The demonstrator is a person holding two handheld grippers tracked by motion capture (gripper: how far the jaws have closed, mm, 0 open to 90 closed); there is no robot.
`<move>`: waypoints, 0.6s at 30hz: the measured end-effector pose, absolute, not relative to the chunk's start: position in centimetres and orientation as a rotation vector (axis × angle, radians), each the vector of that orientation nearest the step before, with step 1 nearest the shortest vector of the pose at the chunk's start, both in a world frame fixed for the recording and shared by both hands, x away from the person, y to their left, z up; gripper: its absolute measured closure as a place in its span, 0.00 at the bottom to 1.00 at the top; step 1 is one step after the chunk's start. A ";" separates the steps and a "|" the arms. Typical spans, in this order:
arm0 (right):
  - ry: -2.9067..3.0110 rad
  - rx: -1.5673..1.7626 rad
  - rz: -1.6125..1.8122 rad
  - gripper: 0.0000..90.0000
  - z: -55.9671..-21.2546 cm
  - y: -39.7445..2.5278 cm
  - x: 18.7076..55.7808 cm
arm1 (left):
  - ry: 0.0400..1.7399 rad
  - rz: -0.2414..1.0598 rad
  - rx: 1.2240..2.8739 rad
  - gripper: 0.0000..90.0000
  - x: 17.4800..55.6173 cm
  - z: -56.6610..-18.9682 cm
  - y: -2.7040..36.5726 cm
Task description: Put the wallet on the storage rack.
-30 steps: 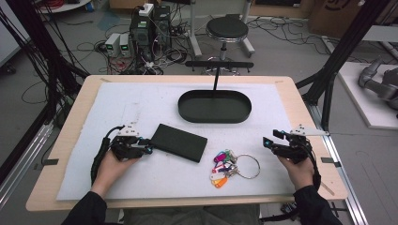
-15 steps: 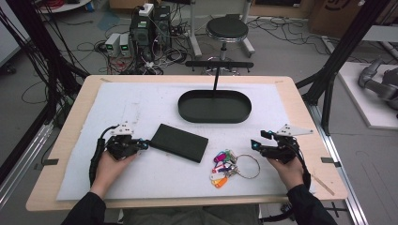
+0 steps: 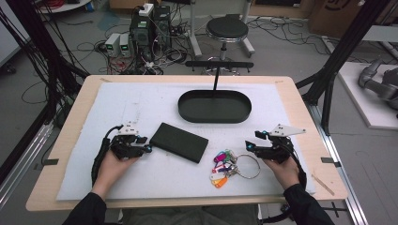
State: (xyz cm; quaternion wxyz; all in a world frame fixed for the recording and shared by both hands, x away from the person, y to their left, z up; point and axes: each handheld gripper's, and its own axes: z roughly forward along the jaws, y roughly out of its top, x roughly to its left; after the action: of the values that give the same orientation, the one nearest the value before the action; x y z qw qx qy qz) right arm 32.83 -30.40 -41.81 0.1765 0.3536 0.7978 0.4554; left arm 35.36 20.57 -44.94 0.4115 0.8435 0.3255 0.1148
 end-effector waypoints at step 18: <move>2.466 0.733 1.270 0.38 -42.5 -23.9 32.8 | 0.777 0.247 2.141 0.94 35.1 -44.7 19.9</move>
State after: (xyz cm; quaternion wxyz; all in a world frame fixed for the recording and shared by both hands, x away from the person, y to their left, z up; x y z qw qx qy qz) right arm 32.84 -23.85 -42.49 0.1359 0.2530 0.8515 0.4387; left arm 35.12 19.90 -44.71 0.4127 0.8512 0.3090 0.0984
